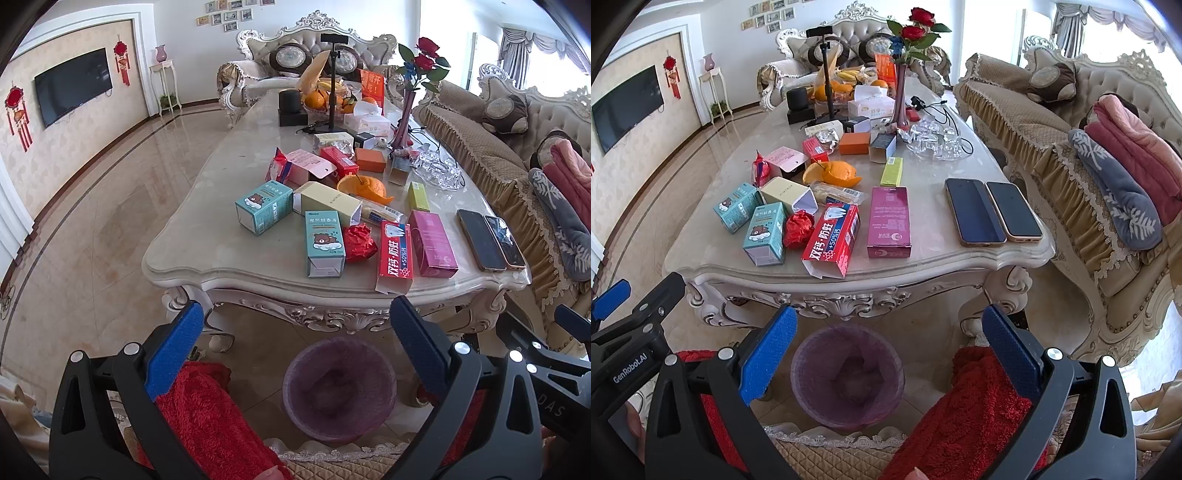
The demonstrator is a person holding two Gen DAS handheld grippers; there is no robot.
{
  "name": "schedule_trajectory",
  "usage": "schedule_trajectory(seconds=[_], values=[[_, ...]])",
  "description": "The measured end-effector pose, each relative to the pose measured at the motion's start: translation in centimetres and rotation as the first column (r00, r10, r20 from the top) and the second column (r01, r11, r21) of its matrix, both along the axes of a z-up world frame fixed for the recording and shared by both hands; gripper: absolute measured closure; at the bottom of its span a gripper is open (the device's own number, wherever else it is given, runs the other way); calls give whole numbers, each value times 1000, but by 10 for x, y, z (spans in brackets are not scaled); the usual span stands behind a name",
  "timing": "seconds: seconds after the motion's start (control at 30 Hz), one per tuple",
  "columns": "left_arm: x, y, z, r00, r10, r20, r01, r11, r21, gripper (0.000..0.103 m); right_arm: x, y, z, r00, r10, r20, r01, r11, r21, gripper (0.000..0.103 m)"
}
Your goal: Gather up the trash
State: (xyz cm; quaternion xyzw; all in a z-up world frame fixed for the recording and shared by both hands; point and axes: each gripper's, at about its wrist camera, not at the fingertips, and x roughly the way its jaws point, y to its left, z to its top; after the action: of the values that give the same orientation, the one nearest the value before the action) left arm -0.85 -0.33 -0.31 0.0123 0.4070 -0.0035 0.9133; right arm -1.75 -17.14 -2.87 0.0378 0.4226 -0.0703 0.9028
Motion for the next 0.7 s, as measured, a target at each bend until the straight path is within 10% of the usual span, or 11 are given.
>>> schedule_trajectory(seconds=[0.7], values=[[0, 0, 0, 1000, 2, 1, -2, 1000, 0, 5, 1, 0, 0, 1000, -4, 1, 4, 1000, 0, 6]])
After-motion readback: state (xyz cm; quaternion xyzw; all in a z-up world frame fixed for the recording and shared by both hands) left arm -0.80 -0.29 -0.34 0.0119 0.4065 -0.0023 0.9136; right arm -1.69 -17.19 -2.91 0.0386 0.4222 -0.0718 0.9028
